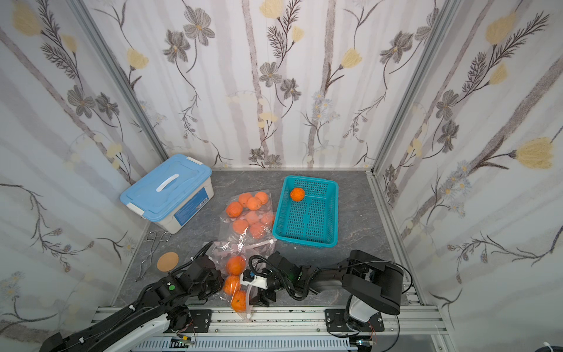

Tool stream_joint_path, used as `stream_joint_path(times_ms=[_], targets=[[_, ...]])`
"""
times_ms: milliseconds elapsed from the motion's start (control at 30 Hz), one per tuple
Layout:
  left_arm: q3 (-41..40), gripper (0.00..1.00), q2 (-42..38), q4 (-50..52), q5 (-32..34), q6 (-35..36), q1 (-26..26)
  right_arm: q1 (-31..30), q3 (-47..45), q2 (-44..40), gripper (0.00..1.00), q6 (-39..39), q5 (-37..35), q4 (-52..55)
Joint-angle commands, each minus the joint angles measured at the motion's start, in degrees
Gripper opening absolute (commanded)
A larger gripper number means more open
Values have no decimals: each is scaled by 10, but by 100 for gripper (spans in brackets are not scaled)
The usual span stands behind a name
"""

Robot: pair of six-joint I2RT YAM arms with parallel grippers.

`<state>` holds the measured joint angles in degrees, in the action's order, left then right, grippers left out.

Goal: Open the zip-top bag and take out the orange
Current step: Pick up the orange from the zipper food storage bag.

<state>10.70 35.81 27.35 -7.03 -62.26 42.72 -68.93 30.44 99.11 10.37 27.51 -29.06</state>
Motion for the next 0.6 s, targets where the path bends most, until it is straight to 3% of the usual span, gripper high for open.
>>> stream_joint_path(times_ms=[0, 233, 567], targets=[[-13, 0, -7, 16, 5, -19, 1, -17, 17, 15, 79, 11, -11, -26], [-17, 0, -21, 13, 10, -26, 1, -34, 50, 52, 78, -8, -28, -28], [-32, 0, -16, -49, 17, -56, 1, -19, 61, 65, 55, -22, -44, -22]])
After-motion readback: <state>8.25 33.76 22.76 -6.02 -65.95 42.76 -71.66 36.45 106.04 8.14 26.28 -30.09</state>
